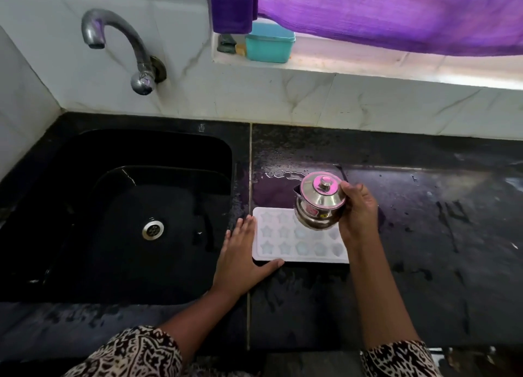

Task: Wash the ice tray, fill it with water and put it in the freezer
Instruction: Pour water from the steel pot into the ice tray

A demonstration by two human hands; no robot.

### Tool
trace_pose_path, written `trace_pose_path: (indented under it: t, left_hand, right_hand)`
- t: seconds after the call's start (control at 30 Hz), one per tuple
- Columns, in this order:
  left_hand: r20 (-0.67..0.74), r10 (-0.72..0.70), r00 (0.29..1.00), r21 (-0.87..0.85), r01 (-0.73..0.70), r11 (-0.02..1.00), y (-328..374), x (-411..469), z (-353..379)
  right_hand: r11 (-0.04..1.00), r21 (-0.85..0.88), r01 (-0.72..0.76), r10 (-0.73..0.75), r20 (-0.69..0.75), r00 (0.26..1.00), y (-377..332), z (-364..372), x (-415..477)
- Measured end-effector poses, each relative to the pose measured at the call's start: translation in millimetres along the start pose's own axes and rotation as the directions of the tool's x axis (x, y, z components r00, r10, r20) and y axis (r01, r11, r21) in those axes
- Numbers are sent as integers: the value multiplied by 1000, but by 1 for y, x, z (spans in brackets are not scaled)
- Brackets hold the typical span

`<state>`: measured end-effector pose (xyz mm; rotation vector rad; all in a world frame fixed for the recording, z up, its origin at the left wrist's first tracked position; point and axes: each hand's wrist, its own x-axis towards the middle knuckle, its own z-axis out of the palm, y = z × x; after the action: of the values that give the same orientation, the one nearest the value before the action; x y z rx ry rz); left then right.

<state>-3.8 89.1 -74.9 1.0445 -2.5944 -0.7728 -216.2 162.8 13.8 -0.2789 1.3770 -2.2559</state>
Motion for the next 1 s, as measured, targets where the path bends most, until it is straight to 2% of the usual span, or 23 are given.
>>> trace_pose_path:
  t: [0.13,0.3,1.0]
  left_hand:
    - [4,7,1000,58,-7,998,1,1,1]
    - [9,18,1000,103,-19,995,1,1,2]
    - [11,11,1000,72,-12,997,-2,2,4]
  right_hand:
    - [1000,16,-17,17,4,1000,5,3,-10]
    - [999,-50,-17,18,24,1000,8,11,-16]
    - [959,-282,-11,19,24,1000,11,22,-5]
